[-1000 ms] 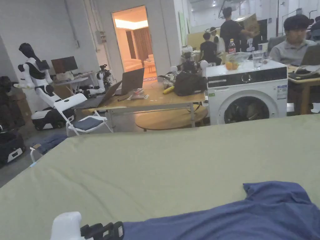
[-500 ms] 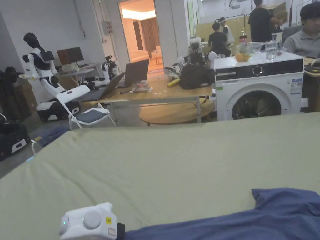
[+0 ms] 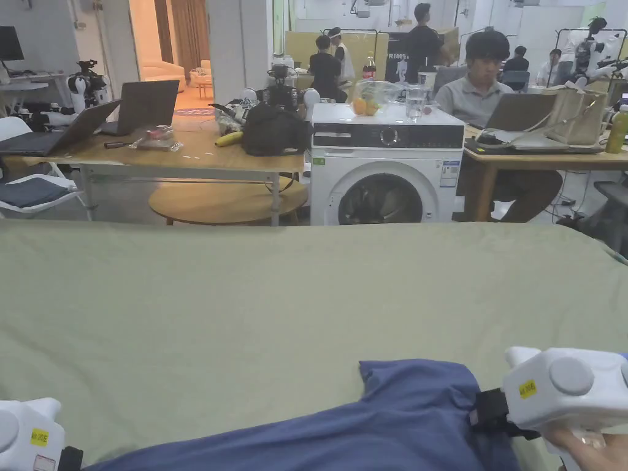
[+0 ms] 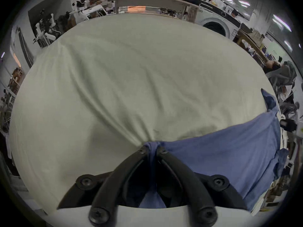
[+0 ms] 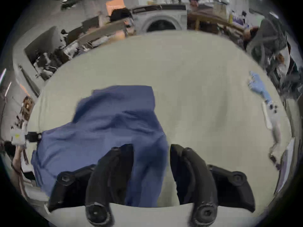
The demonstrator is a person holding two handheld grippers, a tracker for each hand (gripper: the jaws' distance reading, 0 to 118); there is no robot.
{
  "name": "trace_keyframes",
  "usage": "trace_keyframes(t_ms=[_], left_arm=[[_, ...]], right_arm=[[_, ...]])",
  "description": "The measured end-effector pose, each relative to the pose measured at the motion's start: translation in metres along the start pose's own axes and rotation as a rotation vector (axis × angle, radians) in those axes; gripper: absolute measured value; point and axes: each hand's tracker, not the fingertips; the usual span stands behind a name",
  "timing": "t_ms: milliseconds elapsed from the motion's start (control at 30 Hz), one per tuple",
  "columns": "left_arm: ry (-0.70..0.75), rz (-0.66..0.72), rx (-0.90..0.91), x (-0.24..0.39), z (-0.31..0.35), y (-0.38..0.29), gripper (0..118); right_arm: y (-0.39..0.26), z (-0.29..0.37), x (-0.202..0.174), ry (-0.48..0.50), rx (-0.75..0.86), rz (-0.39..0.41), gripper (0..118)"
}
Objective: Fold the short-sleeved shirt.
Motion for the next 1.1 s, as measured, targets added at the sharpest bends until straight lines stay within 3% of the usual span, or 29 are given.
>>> trace_keyframes(t_ms=[33,100,133,200,300,400,467,600,800,967,1000,1033,1067,1100], left_arm=[[-0.004,0.003,0.002,0.0,0.0,-0.002,2],[-0.006,0.0,0.01,0.002,0.001,-0.005,2],[-0.005,-0.005,0.013,0.001,0.001,-0.004,2],[-0.005,-0.02,0.035,0.003,0.006,-0.01,2],[-0.017,-0.184,0.28,0.006,0.053,-0.035,0],[-0.162,-0.142,0.352,-0.014,0.11,-0.056,0],[-0.177,-0.139,0.404,-0.021,0.146,-0.08,0],[-0.194,-0.152,0.419,-0.038,0.172,-0.133,0],[-0.225,-0.117,0.345,-0.057,0.156,-0.2,0],[-0.234,-0.074,0.32,-0.065,0.127,-0.218,0],[-0.227,-0.076,0.331,-0.064,0.124,-0.219,4],[-0.194,-0.084,0.376,-0.063,0.126,-0.22,18],[-0.193,-0.088,0.416,-0.061,0.13,-0.221,43],[-0.189,-0.095,0.451,-0.059,0.138,-0.22,75]], right_arm=[[-0.002,-0.006,-0.003,-0.013,-0.009,0.002,44],[-0.01,-0.008,-0.009,-0.062,-0.004,0.043,24],[-0.011,-0.003,-0.011,-0.059,0.015,0.057,22],[-0.015,0.009,-0.013,-0.037,0.061,0.049,0],[-0.027,0.053,-0.011,0.02,0.143,0.033,0],[-0.05,0.12,-0.01,0.099,0.251,0.067,0],[-0.082,0.163,-0.008,0.144,0.32,0.058,0],[-0.154,0.216,-0.006,0.114,0.354,0.096,0],[-0.237,0.216,0.011,0.061,0.321,0.065,0],[-0.263,0.187,0.015,0.044,0.277,0.053,0],[-0.267,0.184,0.015,0.041,0.281,0.056,0],[-0.269,0.183,0.014,0.029,0.288,0.059,9],[-0.272,0.185,0.015,-0.004,0.309,0.065,29],[-0.273,0.189,0.015,-0.009,0.321,0.063,50]])
